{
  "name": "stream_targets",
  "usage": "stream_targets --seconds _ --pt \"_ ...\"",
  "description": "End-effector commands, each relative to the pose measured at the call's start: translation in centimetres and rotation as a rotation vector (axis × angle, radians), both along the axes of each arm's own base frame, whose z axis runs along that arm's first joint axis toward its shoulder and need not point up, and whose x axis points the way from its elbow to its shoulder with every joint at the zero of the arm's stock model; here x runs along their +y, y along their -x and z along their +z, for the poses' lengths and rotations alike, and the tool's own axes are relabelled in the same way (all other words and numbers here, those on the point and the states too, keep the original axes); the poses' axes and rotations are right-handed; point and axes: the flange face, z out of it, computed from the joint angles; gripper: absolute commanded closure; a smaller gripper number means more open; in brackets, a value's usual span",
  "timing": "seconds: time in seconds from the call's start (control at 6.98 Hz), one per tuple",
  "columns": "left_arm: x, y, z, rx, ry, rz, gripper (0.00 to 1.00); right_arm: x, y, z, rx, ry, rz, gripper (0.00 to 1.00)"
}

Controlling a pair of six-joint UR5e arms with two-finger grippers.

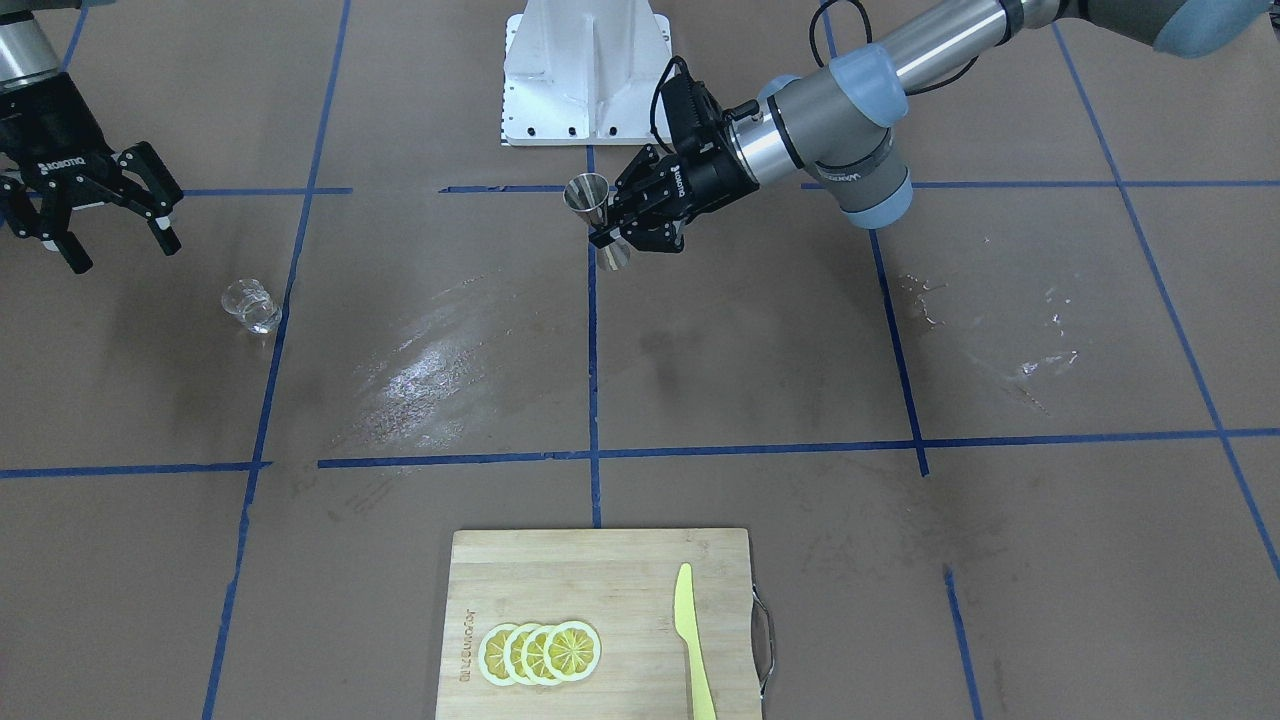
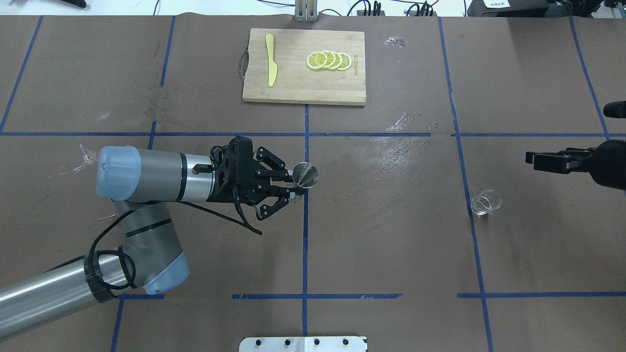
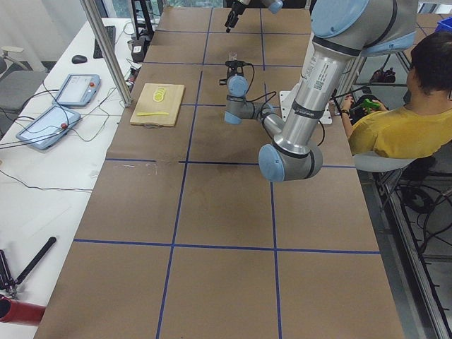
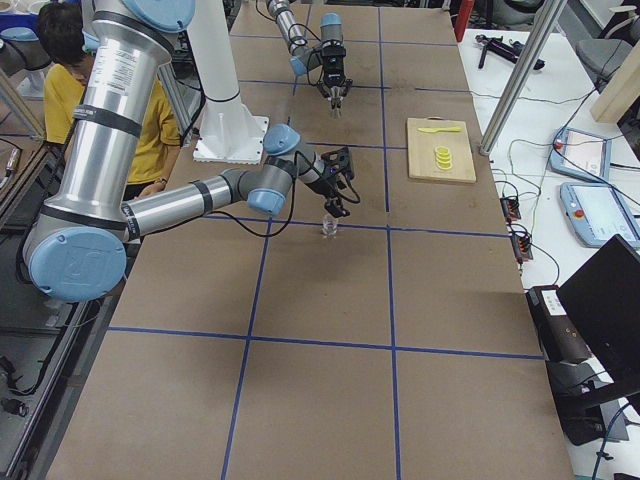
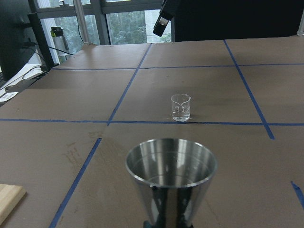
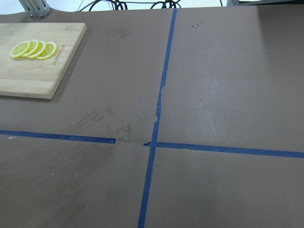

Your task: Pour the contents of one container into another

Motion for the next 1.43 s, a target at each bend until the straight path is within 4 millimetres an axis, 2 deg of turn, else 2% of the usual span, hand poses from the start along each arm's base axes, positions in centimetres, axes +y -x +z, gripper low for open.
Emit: stream_targets --seconds 0.0,0.14,0.43,0.57,0.72,1.0,1.29 --pt "-0.1 0.0 -0.1 0.001 0.003 -0.011 1.00 3.3 5.7 -0.1 0.035 -0.092 0.167 0.00" --pt "-0.4 0.0 -0.1 0.002 0.010 -0.037 1.00 4.7 7.2 0.0 0.030 -0.128 0.249 0.00" --pt "-0.5 0.0 -0.1 0.003 0.012 -0.043 1.00 7.3 10.7 3.3 0.092 -0.247 0.382 0.00" --pt "-0.5 0.0 -0.1 0.005 0.012 -0.043 1.00 8.3 11.8 4.8 0.101 -0.285 0.422 0.00" --pt "-0.5 0.0 -0.1 0.005 0.012 -0.043 1.00 9.4 12.8 5.5 0.096 -0.325 0.437 0.00" --pt "-0.5 0.0 0.1 0.002 0.013 -0.043 1.00 9.6 15.9 7.7 0.123 -0.361 0.461 0.00" --pt "-0.4 0.1 0.2 0.002 0.013 -0.043 1.00 9.8 16.6 10.0 0.145 -0.372 0.473 0.00"
